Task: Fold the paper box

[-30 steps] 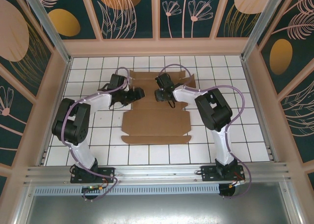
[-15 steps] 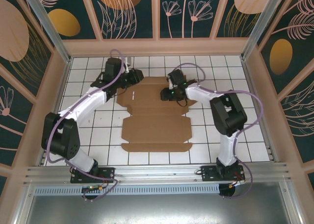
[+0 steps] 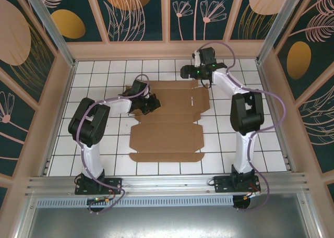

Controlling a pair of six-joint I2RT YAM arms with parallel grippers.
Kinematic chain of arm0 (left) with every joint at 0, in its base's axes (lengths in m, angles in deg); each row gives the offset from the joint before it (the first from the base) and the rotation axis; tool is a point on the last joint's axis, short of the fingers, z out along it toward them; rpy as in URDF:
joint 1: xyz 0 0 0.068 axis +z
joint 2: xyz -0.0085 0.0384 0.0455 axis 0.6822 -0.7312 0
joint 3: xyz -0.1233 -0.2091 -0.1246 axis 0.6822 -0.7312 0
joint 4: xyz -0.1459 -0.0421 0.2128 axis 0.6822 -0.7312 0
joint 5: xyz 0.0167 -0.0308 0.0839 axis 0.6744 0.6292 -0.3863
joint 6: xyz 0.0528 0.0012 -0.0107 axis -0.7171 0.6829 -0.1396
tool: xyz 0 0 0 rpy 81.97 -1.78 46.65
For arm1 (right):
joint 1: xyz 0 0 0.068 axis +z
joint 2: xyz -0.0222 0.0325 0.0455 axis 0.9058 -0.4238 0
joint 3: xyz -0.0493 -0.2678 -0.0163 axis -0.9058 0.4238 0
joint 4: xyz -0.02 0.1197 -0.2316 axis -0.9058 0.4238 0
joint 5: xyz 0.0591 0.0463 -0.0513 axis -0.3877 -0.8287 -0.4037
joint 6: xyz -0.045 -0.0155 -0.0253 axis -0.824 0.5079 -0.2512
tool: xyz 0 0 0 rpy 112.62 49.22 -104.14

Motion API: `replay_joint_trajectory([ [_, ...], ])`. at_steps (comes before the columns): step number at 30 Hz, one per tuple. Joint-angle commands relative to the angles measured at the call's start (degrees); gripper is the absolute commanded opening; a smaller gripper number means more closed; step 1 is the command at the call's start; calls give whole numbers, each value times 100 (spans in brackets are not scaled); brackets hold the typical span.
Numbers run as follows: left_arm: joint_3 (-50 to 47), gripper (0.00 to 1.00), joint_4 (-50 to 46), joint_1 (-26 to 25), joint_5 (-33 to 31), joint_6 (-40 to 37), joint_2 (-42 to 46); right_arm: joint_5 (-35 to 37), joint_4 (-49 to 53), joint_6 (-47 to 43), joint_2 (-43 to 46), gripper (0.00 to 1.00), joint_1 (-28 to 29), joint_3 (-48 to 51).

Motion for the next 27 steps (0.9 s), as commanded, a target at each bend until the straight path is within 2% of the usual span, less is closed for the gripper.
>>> replay_joint_trajectory([
  [1,484,0,-552,22,-112,-511,-233,-790,512,-761,-662,84,-331,-722],
  [6,1264,0,-1565,27,-452,-1561,-873,-1670,455,-893,-1110,82,-448,-1386],
  [7,1424,0,-1719,44,-468,-1717,-1023,-1688,548,-922,-1192,82,-413,-1546],
  [10,1842,0,-1954,121,-571,-1883,-1405,-1091,537,-824,-1220,80,-320,-1530],
  [14,2650,0,-2400,150,-798,-2164,-1985,-1456,332,-715,-882,70,-147,-1029],
  [15,2817,0,-2495,158,-852,-2217,-2092,-1355,308,-746,-743,68,-14,-816],
  [17,2973,0,-2553,168,-966,-2262,-2174,-860,144,-734,-523,61,233,-292],
  [22,3102,0,-2485,225,-936,-2280,-2229,-19,68,-305,-447,26,502,617],
  [27,3359,0,-2510,282,-1086,-2368,-2258,764,24,-136,-399,16,692,1186],
])
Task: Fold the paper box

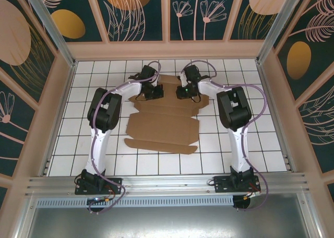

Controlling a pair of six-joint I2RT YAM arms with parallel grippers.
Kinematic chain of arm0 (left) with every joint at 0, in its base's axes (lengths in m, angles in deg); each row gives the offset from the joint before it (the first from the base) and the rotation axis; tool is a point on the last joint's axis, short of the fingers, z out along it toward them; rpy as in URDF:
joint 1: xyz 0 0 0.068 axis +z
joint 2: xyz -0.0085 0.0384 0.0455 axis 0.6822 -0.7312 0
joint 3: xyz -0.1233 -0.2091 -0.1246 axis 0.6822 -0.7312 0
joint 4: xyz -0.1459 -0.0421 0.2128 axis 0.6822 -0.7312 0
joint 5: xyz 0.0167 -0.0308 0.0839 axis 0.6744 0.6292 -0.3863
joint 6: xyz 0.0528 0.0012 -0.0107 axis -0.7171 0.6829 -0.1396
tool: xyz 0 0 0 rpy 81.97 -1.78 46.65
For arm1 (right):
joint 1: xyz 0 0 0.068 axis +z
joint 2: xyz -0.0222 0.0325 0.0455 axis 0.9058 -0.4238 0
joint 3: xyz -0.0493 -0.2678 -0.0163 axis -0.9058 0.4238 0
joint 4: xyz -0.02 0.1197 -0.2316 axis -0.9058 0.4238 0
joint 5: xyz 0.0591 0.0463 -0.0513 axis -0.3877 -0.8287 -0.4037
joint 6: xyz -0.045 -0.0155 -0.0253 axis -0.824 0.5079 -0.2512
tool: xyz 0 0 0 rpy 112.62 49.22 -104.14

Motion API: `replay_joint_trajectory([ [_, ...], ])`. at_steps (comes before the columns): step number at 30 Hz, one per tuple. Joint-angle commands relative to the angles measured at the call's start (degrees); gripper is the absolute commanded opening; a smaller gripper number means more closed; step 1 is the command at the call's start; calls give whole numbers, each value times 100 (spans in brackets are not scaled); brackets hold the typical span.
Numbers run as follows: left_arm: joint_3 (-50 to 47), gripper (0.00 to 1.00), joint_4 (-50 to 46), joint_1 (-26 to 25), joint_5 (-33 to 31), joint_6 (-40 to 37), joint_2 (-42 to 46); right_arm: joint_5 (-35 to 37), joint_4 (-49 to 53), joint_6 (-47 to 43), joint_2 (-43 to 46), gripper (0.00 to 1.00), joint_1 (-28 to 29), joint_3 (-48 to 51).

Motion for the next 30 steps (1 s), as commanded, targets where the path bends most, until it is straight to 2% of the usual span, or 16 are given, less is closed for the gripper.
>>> replay_joint_trajectory([
  [1,168,0,-353,170,-528,-199,-304,877,109,268,209,14,35,435],
  [6,488,0,-242,195,-208,-62,-592,1004,89,512,487,10,291,1063],
  [8,549,0,-170,193,-102,3,-667,824,27,658,738,11,418,1425],
  [11,499,0,64,154,194,130,-662,155,-199,884,1164,14,585,1941],
  [14,399,0,193,85,385,158,-482,-103,-190,1001,1363,16,712,2033],
  [16,129,0,428,82,536,213,-175,-339,-216,1107,1575,18,603,1961],
  [17,-3,0,510,87,557,213,-13,-502,-258,1158,1718,21,508,1934],
  [18,-147,0,576,96,546,217,210,-747,-337,1243,1852,29,361,1894],
  [20,-509,0,755,128,480,326,623,-1320,-561,1332,2022,50,2,1763],
  [21,-749,0,920,178,505,487,850,-1565,-757,1359,2054,56,-204,1683],
  [24,-1748,0,1715,398,808,1109,1538,-1899,-907,1141,1899,62,-661,1211],
  [27,-2689,0,2289,640,769,1583,2143,-1786,-443,591,1419,71,-954,433],
  [29,-3004,0,2245,725,657,1583,2299,-1898,-46,290,1015,76,-1075,-114],
  [30,-3102,0,2142,743,613,1535,2298,-1907,109,148,834,82,-1092,-344],
])
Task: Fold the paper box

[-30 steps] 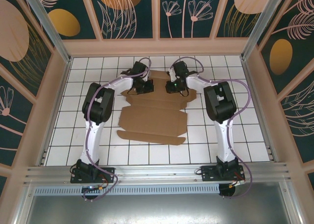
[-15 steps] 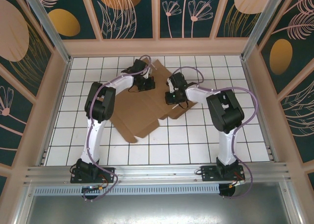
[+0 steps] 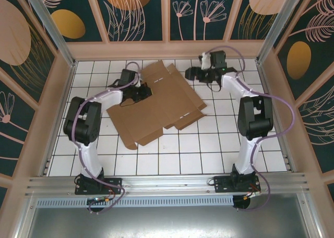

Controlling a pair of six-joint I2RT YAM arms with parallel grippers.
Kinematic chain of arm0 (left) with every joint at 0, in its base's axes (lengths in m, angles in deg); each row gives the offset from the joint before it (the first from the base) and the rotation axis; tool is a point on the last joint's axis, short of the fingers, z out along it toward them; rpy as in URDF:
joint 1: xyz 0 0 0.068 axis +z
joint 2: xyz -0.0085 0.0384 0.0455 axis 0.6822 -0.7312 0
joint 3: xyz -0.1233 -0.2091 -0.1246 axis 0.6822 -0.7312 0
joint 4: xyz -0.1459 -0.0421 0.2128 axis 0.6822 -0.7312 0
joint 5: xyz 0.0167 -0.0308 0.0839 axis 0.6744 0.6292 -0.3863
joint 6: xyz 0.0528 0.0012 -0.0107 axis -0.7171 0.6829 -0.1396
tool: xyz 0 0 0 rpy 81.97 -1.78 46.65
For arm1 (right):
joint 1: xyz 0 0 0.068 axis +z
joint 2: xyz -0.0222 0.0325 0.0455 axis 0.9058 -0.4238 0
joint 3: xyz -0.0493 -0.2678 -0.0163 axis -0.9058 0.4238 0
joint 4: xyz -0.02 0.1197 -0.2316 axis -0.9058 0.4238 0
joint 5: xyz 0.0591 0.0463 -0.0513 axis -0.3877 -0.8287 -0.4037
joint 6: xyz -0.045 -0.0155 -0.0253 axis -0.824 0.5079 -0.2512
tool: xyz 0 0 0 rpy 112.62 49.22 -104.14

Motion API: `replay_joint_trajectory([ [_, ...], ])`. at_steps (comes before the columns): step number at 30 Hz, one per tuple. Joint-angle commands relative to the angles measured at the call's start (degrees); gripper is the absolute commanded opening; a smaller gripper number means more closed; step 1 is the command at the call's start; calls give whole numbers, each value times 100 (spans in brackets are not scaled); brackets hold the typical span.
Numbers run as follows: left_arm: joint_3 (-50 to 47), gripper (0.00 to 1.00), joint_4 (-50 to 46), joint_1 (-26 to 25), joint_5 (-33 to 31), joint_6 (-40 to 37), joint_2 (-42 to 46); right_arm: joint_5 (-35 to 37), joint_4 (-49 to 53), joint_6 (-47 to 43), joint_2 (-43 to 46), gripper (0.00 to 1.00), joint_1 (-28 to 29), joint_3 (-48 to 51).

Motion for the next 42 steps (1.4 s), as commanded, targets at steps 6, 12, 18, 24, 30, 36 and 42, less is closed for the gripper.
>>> replay_joint_trajectory([
  [6,-834,0,346,119,135,370,-133,-165,1646,-1042,-1829,84,-104,-1964],
  [12,-1167,0,543,126,134,516,-321,-1045,1499,-899,-2234,81,-256,-1808],
  [18,-1240,0,610,119,103,555,-393,-2252,1422,-934,-2331,70,-243,-1346],
  [24,-1314,0,758,121,192,680,-430,-2325,1030,-844,-2039,48,-246,-834],
  [30,-1319,0,740,119,182,700,-257,-1440,867,-894,-1399,28,-235,-683],
  [36,-1354,0,804,97,237,891,14,-22,837,-1018,-688,7,-47,-750],
  [42,-929,0,398,41,109,891,720,1839,1109,-1907,-322,7,674,-884],
])
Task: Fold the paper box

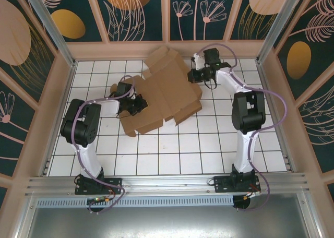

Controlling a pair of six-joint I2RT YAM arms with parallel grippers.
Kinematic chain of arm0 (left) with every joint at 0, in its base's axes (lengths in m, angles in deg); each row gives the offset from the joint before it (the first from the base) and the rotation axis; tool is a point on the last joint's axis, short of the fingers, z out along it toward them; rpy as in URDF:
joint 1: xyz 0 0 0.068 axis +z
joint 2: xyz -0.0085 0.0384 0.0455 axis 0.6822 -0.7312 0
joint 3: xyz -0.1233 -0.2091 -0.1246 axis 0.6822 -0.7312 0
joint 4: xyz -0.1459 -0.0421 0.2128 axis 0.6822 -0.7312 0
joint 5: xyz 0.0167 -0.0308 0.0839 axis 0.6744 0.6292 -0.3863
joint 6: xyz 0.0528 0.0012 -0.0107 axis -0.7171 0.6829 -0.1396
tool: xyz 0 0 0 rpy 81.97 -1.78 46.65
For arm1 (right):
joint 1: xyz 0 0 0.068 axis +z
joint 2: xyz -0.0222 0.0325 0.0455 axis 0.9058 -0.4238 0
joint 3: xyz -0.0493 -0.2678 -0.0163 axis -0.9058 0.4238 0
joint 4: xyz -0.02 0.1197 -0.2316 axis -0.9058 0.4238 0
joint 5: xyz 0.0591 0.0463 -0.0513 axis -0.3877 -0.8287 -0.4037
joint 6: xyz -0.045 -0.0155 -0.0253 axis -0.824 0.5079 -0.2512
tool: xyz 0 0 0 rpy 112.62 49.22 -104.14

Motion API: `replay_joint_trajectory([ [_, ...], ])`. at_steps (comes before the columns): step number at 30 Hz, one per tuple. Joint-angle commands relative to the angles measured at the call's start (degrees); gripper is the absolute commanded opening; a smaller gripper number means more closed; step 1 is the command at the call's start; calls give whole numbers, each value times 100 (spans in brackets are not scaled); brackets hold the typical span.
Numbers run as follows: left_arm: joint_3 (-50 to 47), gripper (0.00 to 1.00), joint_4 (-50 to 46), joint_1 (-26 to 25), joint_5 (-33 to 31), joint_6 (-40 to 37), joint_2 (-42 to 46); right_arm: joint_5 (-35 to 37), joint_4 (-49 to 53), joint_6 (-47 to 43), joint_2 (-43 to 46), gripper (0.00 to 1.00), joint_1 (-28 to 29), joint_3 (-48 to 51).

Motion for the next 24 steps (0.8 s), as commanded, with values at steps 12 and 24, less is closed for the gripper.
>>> replay_joint_trajectory([
  [12,2529,44,-552,-247,264,972,504,3525,-709,-2071,937,8,1454,204],
  [24,4182,49,-881,-352,284,1615,-717,4286,-1118,-2717,940,8,1919,168],
])
